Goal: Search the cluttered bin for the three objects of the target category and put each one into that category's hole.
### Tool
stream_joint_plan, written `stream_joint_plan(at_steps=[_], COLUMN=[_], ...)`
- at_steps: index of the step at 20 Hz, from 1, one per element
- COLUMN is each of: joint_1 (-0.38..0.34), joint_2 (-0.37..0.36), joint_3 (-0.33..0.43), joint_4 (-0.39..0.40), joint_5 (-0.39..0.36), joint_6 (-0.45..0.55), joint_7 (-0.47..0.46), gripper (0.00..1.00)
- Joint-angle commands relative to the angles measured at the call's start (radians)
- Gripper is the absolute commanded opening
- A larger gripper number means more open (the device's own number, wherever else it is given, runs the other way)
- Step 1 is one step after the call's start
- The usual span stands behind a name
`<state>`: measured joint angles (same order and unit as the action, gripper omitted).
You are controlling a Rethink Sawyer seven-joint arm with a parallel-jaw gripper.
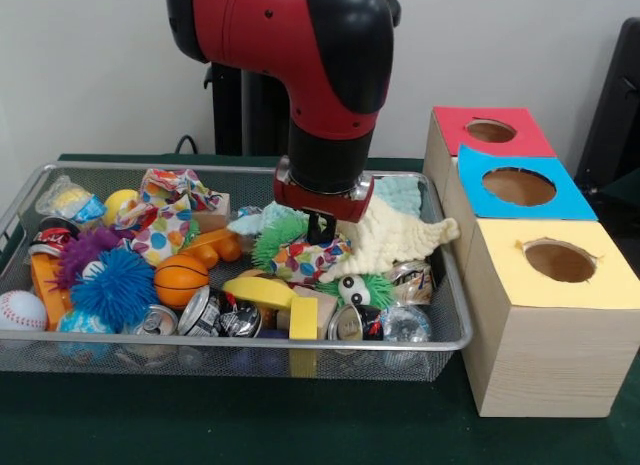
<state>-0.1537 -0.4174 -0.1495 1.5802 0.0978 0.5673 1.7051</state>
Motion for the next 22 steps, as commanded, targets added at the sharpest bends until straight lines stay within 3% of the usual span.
stream_joint_plan(at_steps=[1,22], joint_1=[0.049,0.106], joint_2=[0.041,0.032], joint_3=[0.124,0.094], joint_4=[0.08,0.109], joint_5=[0.109,0.211], joint_6=[-0.076,-0.091], joint_7=[0.287,0.299], gripper=[0.0,0.0])
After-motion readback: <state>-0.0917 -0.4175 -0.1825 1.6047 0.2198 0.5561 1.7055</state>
